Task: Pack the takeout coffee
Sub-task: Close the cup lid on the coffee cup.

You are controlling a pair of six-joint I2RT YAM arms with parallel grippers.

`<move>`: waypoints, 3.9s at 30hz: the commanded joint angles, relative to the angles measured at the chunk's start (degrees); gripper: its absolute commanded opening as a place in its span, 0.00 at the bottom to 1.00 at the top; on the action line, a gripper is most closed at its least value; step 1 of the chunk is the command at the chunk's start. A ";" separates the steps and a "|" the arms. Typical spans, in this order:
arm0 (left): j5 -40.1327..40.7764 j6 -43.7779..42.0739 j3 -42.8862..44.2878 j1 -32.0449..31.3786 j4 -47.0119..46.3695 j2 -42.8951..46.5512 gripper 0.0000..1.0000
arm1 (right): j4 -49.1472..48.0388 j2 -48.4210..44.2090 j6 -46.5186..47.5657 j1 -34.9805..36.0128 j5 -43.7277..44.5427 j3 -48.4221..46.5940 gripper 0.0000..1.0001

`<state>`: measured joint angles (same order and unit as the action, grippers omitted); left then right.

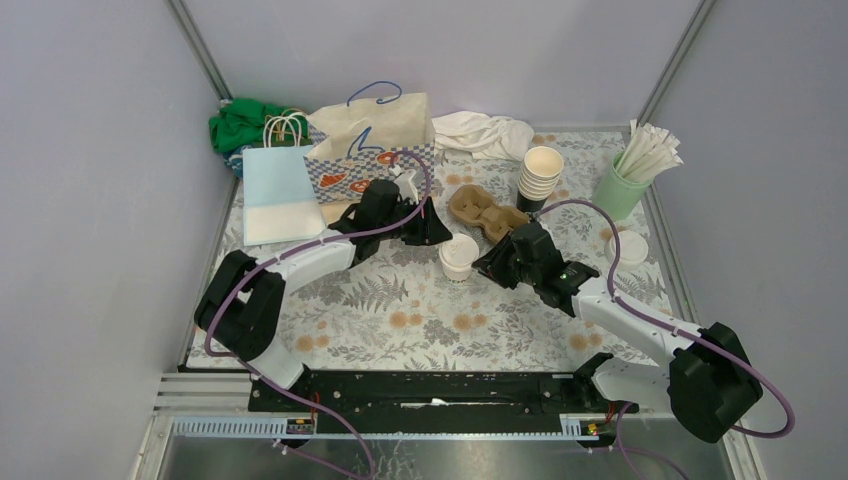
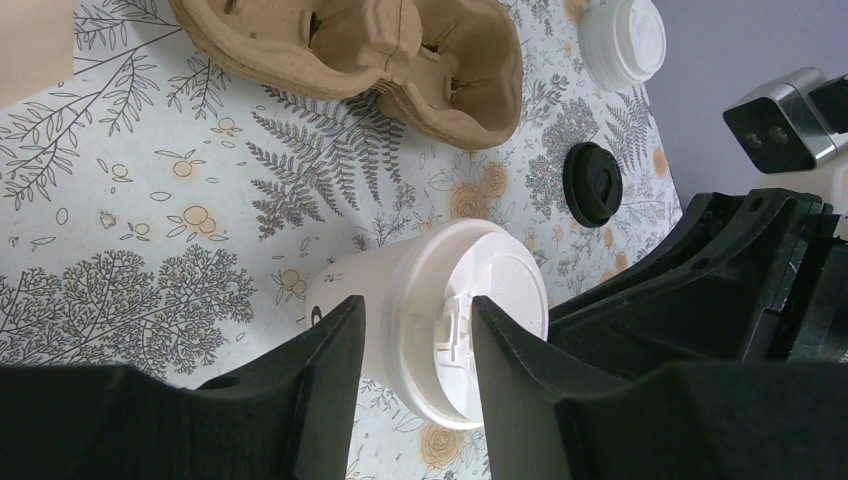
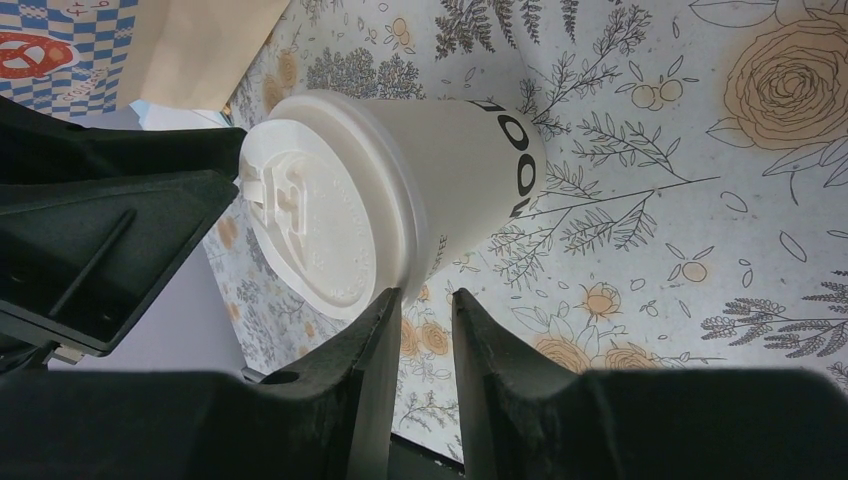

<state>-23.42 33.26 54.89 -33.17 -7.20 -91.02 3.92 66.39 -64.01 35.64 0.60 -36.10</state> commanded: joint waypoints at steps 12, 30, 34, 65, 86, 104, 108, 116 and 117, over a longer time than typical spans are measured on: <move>2.92 0.02 1.39 -2.70 2.15 3.32 0.48 | -0.31 0.17 1.13 0.41 4.79 -2.25 0.33; 9.10 1.65 -1.88 -3.66 9.33 11.60 0.59 | 4.99 -3.11 4.94 -3.50 8.14 -4.29 0.39; 10.20 0.73 -1.57 -3.66 10.37 12.85 0.61 | 5.06 -4.14 6.16 -3.79 7.59 -4.52 0.40; -2.42 3.53 -2.95 2.93 2.17 8.35 0.29 | -1.16 1.20 8.21 -3.79 -6.45 -4.89 0.27; 0.25 4.28 -3.76 3.01 2.24 6.83 0.18 | -2.04 3.83 8.97 -3.74 -5.17 -6.08 0.25; -2.14 5.97 -5.69 3.94 -1.41 5.68 0.26 | -1.61 4.34 10.18 -3.75 -3.68 -6.88 0.24; -2.61 5.94 -5.57 3.90 -1.92 4.71 0.26 | -1.85 4.83 10.22 -3.78 -3.90 -7.04 0.23; -3.23 6.12 -5.85 3.90 -3.23 3.67 0.27 | -1.90 4.98 10.34 -3.82 -4.16 -7.32 0.23; -3.17 6.19 -5.85 3.90 -3.19 3.54 0.27 | -1.98 4.98 10.31 -3.87 -4.12 -7.32 0.24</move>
<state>-25.19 39.20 49.08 -29.45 -6.24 -87.22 3.46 71.22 -54.61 32.10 -4.05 -41.01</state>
